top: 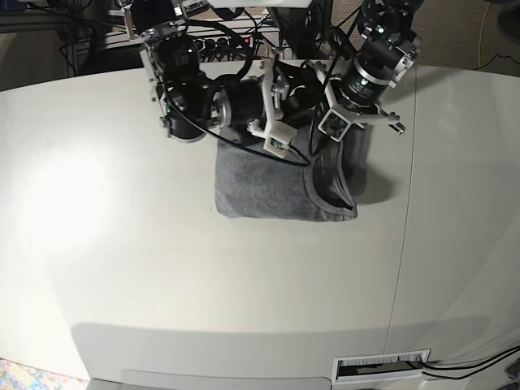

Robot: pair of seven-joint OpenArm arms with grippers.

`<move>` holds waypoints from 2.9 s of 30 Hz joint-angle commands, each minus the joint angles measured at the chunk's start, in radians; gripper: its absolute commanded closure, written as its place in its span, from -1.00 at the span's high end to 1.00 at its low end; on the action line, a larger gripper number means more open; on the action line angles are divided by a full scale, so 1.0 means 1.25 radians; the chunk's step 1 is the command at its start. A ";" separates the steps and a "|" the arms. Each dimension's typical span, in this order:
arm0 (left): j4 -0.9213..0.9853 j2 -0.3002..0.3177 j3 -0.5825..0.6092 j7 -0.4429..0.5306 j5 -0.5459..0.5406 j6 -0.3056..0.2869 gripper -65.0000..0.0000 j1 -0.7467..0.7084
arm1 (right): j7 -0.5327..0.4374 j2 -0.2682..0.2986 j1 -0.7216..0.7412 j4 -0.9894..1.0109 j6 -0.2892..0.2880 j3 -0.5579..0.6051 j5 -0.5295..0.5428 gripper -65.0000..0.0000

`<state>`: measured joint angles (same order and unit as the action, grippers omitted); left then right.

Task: Fold the T-shirt properly
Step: 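Smooth the bundle into a square with both grippers, then release the bundle with the right gripper and pull it back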

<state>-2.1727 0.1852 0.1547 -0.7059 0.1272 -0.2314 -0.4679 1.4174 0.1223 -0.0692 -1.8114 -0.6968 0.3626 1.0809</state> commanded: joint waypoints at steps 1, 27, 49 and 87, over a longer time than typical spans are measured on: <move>-0.016 -0.002 -0.001 0.015 -0.002 0.003 -0.83 0.000 | -0.017 0.004 0.013 -0.019 -0.001 -0.020 0.001 -0.32; -0.021 -0.006 0.000 0.020 -0.422 -0.088 -0.83 -0.002 | -0.257 0.062 0.196 -0.013 -0.001 -0.293 -0.321 -0.92; 0.227 0.057 -0.001 0.195 -0.115 -0.064 -0.86 0.056 | -0.433 0.053 0.303 0.331 -0.001 -0.190 -0.531 -0.96; 0.634 0.202 -0.001 0.337 -0.070 -0.030 -0.86 0.481 | -0.026 0.077 0.161 0.279 -0.001 -0.201 -0.033 -0.96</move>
<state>-1.3632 0.4229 0.1623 -0.2981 0.0422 -0.2817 0.1093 1.4021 0.2081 0.1112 -1.4437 -0.6968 0.1219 1.0180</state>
